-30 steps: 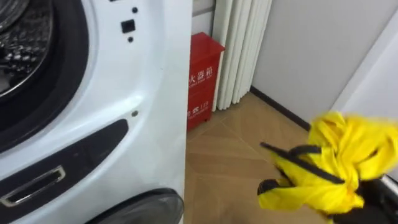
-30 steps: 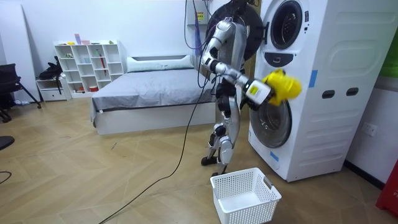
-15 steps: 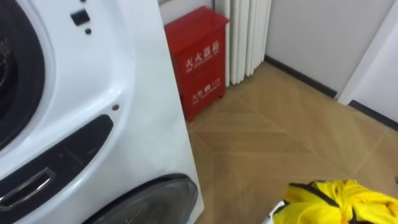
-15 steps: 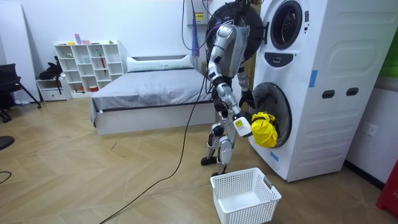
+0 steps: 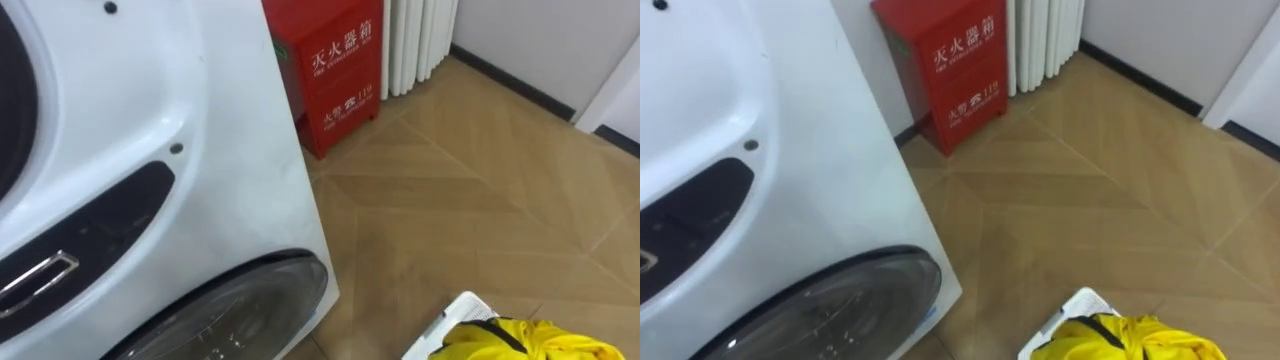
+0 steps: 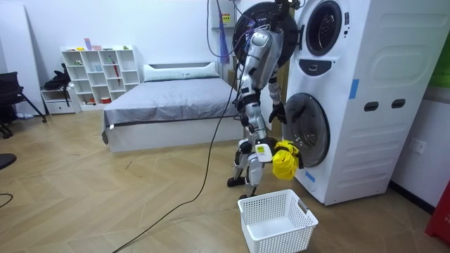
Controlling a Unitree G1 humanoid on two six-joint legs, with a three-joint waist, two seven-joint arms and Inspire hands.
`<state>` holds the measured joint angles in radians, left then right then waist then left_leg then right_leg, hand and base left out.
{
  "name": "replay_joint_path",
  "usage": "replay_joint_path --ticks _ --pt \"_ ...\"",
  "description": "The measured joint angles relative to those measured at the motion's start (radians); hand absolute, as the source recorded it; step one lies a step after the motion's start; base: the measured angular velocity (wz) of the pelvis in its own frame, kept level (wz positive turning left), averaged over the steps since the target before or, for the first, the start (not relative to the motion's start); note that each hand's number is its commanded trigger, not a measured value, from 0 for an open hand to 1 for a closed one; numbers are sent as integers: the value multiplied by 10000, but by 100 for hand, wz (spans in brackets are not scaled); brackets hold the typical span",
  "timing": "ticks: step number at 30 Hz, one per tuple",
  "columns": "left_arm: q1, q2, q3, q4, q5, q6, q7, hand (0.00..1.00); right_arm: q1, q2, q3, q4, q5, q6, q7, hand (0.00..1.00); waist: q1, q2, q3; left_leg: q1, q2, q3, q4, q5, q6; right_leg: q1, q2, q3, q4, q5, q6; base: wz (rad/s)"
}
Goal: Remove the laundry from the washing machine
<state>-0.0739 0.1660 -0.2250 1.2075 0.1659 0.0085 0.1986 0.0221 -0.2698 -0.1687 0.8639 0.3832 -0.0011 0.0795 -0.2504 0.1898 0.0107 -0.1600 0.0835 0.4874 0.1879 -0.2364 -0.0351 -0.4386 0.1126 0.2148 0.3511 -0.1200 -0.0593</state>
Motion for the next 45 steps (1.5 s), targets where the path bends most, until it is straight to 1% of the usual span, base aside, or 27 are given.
replay_joint_path --ticks 1,2,7,9,19,25,28,30,32,36,40,43,44,45 --pt "-12 -23 -42 16 -73 -14 52 0 -30 0 -1 79 96 -8 -33 57 -1 0 0 -25 -10 1 0 13 9 -22 -11 -2 2 0 0 4" --pt "-23 -55 -94 43 -215 -37 114 0 -85 0 -9 227 281 -17 -100 0 -4 -3 3 -67 -32 1 -2 41 28 -67 -41 -13 30 -4 7 3" --pt "-103 -69 -310 233 -561 -51 370 0 -150 -1 -3 311 756 -107 -353 0 -4 18 24 -214 -79 1 7 62 41 -248 -98 -55 141 -46 29 4" --pt "-178 -71 -387 313 -562 -49 397 0 -139 -3 -3 320 918 -205 -413 0 -6 10 53 -251 -79 -15 7 64 44 -272 -121 -124 143 -54 34 9" --pt "-284 -77 -322 304 -557 -116 494 0 -33 -3 -15 307 921 -285 -334 0 -30 -13 81 -359 -94 -40 26 68 49 -369 -208 -331 309 -195 -1 7" --pt "-350 -75 -328 305 -569 -251 496 0 -16 -2 -3 314 934 -309 -329 0 -30 -81 102 -367 -96 -48 29 68 49 -359 -232 -392 316 -217 0 3" --pt "-349 -75 -337 308 -573 -256 497 0 -16 -3 -3 328 1101 -319 -333 0 -35 -158 95 -368 -94 -67 30 68 49 -352 -234 -408 307 -217 0 0" --pt "-306 -75 -350 316 -679 -331 536 0 -12 -7 -4 417 1235 -338 -343 0 -47 -213 87 -362 -91 -89 30 68 49 -325 -238 -427 282 -217 0 0" --pt "-273 -75 -356 325 -764 -359 561 0 -7 -9 -5 524 1244 -346 -347 0 -60 -231 87 -362 -91 -102 28 68 49 -311 -247 -450 266 -216 0 3" --pt "-202 -75 -384 325 -775 -359 608 0 52 -8 -3 576 1305 -345 -351 0 -59 -231 85 -363 -93 -137 28 68 50 -294 -262 -483 251 -217 0 1" --pt "-191 -74 -389 341 -846 -354 608 0 105 -9 3 578 1262 -345 -365 0 -32 -229 85 -307 -90 -281 31 77 53 -200 -276 -565 249 -224 -12 7" --pt "-142 -71 -364 341 -842 -346 600 0 143 -14 0 579 1188 -345 -411 0 -28 -238 87 -203 -97 -412 31 107 56 -35 -337 -740 260 -282 -39 19" --pt "-143 -68 -355 330 -842 -346 599 0 166 -26 -1 579 1164 -345 -429 0 -31 -242 85 -199 -114 -521 31 137 62 2 -381 -834 261 -300 -45 24" --pt "-124 -64 -356 332 -843 -342 600 0 158 -31 -1 575 1163 -345 -425 0 -22 -250 81 -194 -117 -537 29 156 66 14 -401 -847 264 -305 -46 19"
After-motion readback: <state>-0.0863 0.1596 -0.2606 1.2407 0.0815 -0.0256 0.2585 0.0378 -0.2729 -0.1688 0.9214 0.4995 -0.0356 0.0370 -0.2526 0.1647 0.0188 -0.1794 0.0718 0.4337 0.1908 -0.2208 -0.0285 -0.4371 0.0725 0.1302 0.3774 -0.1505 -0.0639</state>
